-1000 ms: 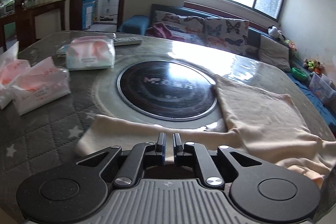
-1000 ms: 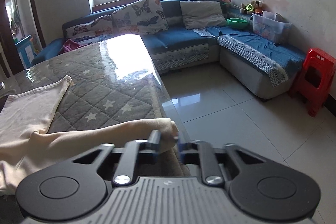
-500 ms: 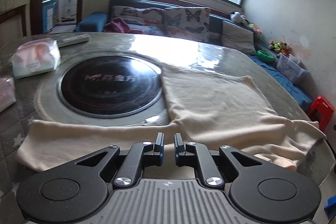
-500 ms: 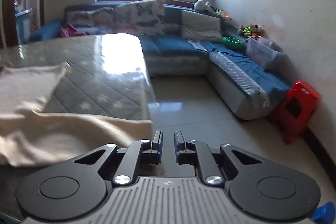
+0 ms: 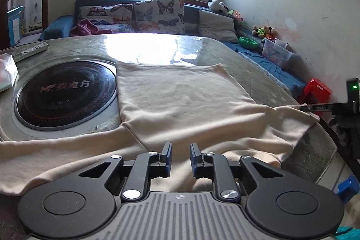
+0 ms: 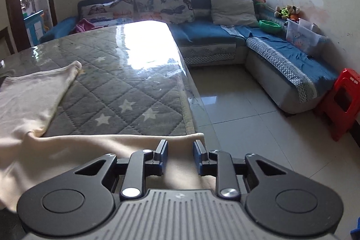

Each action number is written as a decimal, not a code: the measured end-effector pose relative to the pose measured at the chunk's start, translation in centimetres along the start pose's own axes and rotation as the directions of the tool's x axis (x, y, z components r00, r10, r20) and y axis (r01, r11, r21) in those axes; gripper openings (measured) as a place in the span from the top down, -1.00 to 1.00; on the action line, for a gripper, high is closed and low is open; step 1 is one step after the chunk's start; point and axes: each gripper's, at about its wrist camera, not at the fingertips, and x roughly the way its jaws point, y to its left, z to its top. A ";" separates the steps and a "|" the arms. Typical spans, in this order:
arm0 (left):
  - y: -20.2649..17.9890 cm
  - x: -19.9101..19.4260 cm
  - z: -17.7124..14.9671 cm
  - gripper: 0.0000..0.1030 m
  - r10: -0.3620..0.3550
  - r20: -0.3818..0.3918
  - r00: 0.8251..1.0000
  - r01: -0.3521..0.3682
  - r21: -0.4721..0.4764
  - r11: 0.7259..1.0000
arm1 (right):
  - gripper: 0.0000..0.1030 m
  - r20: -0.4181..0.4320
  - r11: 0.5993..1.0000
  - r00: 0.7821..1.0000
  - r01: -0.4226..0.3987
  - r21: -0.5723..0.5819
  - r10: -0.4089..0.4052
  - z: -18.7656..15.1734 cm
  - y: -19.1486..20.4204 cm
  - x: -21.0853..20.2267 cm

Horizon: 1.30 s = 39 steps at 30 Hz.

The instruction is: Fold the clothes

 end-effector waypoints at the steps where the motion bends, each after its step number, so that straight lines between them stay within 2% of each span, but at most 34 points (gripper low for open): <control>1: -0.1 0.1 -0.1 0.63 -0.001 -0.005 1.000 0.001 0.003 1.000 | 0.36 0.004 1.000 1.000 0.009 0.003 -0.009 0.1 0.1 0.7; 6: -0.6 0.1 -0.3 0.63 -0.012 -0.015 1.000 0.012 0.030 0.999 | 0.35 0.022 1.000 1.000 0.013 0.026 -0.014 1.1 0.1 1.7; 9: -1.1 -0.3 -0.3 0.62 -0.034 -0.010 0.999 0.034 0.056 0.998 | 0.34 0.046 1.000 0.999 0.003 -0.028 -0.002 1.2 1.1 0.1; 13: -2.2 -0.4 -0.1 0.48 -0.085 -0.012 0.996 0.086 0.106 0.991 | 0.35 0.046 0.987 0.991 -0.121 -0.110 0.126 1.0 3.7 -3.0; 16: -3.4 -0.3 -0.1 0.38 -0.133 -0.022 0.991 0.135 0.157 0.978 | 0.35 0.023 0.949 0.969 -0.235 -0.211 0.245 0.5 6.7 -5.4; 18: -4.1 -0.1 -0.2 0.15 -0.169 -0.038 0.985 0.173 0.186 0.967 | 0.36 0.000 0.914 0.946 -0.314 -0.256 0.325 0.4 8.6 -6.7; 20: -4.5 0.1 -0.3 0.14 -0.185 -0.048 0.982 0.191 0.207 0.959 | 0.36 -0.032 0.871 0.915 -0.393 -0.295 0.402 0.4 10.9 -7.6; 23: -4.6 -0.1 -0.6 0.22 -0.192 -0.050 0.980 0.198 0.215 0.956 | 0.36 -0.082 0.811 0.874 -0.477 -0.338 0.479 0.1 13.7 -8.3; 25: -4.6 -0.2 -0.7 0.40 -0.196 -0.051 0.979 0.202 0.220 0.954 | 0.36 -0.127 0.762 0.844 -0.528 -0.375 0.522 -0.4 16.0 -8.6; 27: -4.7 -0.3 -0.9 0.82 -0.200 -0.052 0.978 0.207 0.225 0.952 | 0.36 -0.171 0.710 0.823 -0.557 -0.431 0.542 -1.3 18.2 -9.1; 29: -4.7 -0.4 -1.1 0.89 -0.204 -0.053 0.978 0.211 0.231 0.950 | 0.36 -0.205 0.679 0.807 -0.580 -0.451 0.553 -1.7 19.4 -9.2; 33: -4.9 -0.6 -1.4 0.91 -0.213 -0.055 0.976 0.220 0.241 0.945 | 0.36 -0.248 0.635 0.797 -0.592 -0.496 0.550 -2.7 20.6 -9.8; 37: -4.4 -0.3 -1.8 0.91 -0.204 -0.073 0.976 0.216 0.234 0.948 | 0.35 -0.276 0.617 0.797 -0.595 -0.516 0.538 -3.7 21.1 -10.0; 39: -4.2 0.1 -2.0 0.91 -0.204 -0.088 0.975 0.219 0.225 0.950 | 0.38 -0.271 0.616 0.814 -0.569 -0.545 0.513 -4.5 21.6 -9.8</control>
